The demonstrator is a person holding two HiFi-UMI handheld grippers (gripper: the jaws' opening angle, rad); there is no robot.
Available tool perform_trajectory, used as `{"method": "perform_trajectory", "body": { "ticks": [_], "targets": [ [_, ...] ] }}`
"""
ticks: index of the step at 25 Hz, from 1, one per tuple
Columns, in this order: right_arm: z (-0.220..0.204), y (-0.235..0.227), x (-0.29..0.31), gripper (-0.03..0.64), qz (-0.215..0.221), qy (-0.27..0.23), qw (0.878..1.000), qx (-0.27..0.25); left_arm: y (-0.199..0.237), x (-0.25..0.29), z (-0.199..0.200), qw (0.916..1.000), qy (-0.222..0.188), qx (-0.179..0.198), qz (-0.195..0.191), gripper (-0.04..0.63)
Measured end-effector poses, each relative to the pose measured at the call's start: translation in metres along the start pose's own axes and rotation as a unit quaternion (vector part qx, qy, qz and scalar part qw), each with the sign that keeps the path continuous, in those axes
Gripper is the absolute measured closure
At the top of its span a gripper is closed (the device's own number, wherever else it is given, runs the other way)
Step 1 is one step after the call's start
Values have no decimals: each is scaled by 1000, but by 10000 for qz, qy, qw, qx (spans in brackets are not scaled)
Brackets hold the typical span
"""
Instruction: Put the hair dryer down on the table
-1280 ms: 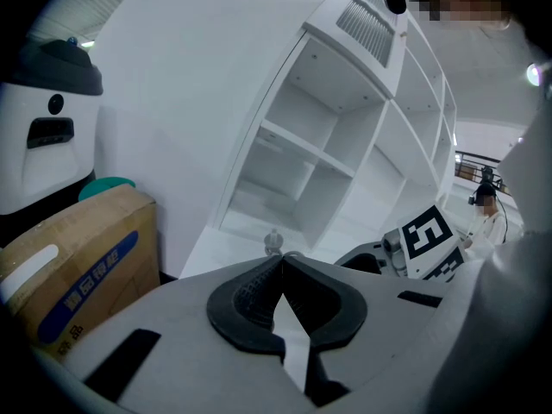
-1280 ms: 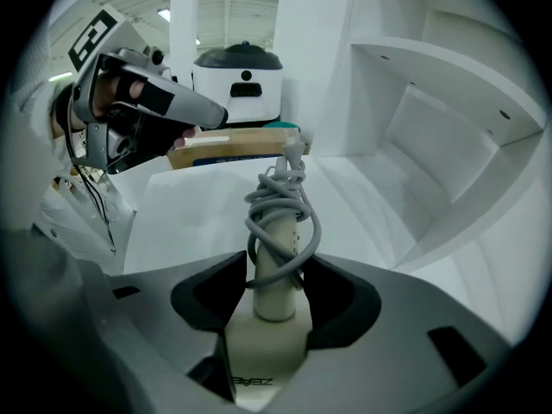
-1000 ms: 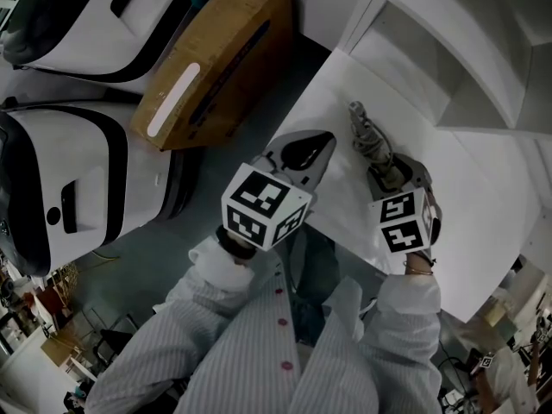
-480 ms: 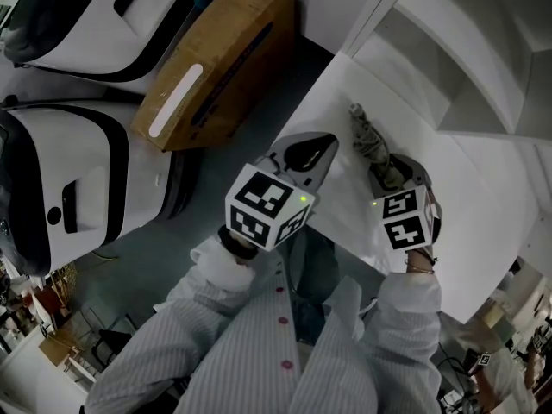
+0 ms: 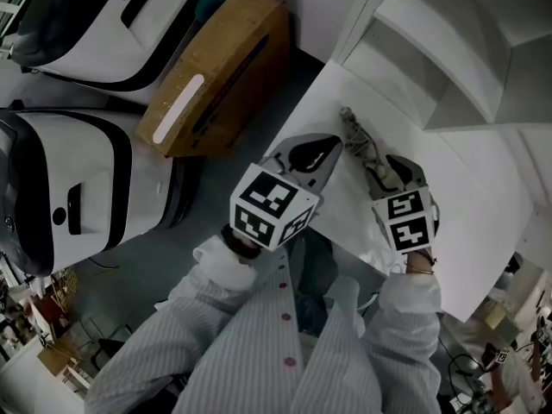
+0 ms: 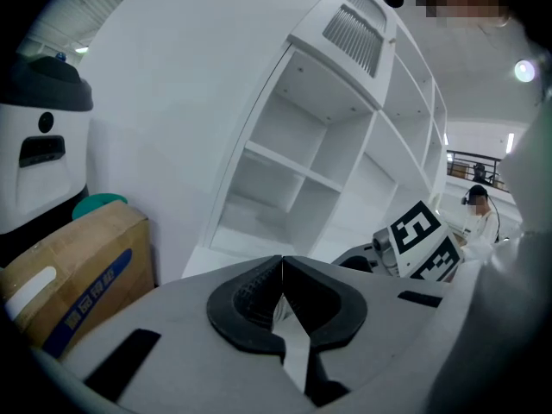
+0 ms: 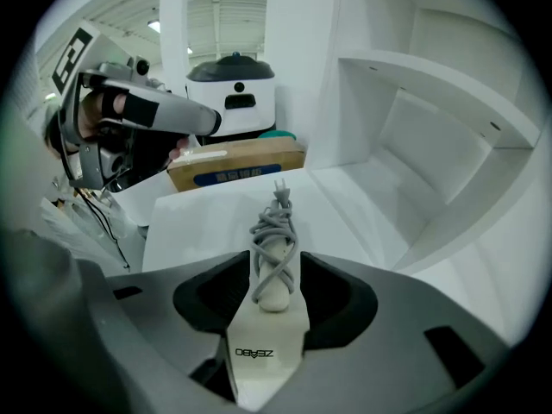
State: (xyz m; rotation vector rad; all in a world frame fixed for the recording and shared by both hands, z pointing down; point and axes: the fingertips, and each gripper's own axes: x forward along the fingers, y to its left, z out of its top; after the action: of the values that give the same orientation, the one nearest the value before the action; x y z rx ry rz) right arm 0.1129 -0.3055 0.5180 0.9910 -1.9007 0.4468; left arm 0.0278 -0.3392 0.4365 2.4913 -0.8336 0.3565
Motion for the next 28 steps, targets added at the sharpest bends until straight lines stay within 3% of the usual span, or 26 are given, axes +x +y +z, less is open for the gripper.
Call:
{"method": "perform_trajectory", "body": {
  "ticks": [14, 28],
  "targets": [
    [53, -18, -109, 503, -225, -1517, 9852, 769, -60, -8, 62, 9975, -482, 459, -228, 586],
    [91, -17, -240, 594, -447, -3325, 9358, 1080, -134, -25, 117, 9876, -1039, 949, -702, 586]
  ]
}}
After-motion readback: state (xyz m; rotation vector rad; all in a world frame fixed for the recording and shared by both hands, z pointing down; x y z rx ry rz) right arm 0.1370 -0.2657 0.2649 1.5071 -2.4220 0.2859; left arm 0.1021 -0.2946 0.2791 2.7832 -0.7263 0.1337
